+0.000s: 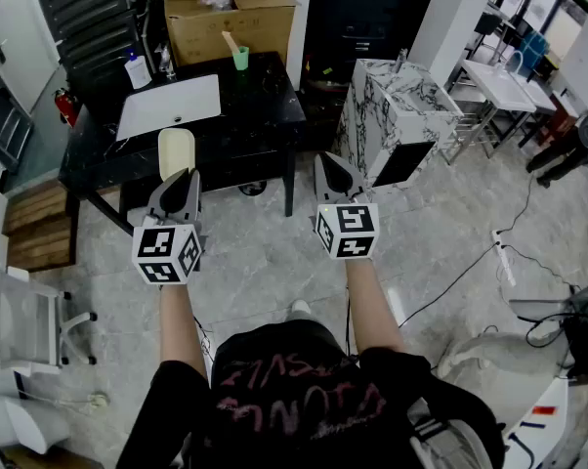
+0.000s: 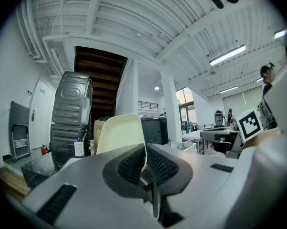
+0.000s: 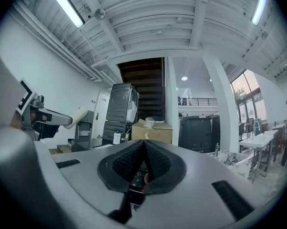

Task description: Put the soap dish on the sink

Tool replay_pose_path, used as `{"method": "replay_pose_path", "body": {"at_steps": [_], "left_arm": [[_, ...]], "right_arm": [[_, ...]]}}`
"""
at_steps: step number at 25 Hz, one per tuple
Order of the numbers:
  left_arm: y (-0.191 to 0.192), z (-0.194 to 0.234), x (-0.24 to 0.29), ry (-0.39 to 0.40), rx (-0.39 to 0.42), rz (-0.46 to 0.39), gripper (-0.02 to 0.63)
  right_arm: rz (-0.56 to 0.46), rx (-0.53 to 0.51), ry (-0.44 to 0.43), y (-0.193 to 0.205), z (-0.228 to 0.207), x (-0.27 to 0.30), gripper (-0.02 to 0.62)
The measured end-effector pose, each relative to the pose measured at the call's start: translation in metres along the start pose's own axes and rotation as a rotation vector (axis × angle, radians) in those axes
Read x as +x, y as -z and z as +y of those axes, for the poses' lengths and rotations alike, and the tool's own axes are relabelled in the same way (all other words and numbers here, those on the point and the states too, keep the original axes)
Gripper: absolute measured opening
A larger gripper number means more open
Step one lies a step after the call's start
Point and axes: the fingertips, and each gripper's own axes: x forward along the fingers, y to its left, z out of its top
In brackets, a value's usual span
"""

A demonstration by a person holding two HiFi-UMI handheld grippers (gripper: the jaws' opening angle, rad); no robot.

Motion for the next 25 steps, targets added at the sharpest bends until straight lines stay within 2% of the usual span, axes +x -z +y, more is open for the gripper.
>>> {"method": "replay_pose_path", "body": {"at_steps": [25], "left_arm": [[0.018, 0.017, -0.011, 0.033, -0.015, 0.03, 0.028]], "right_arm": [[0.019, -0.014, -0.015, 0.008, 0.032, 0.009, 0.014]]}}
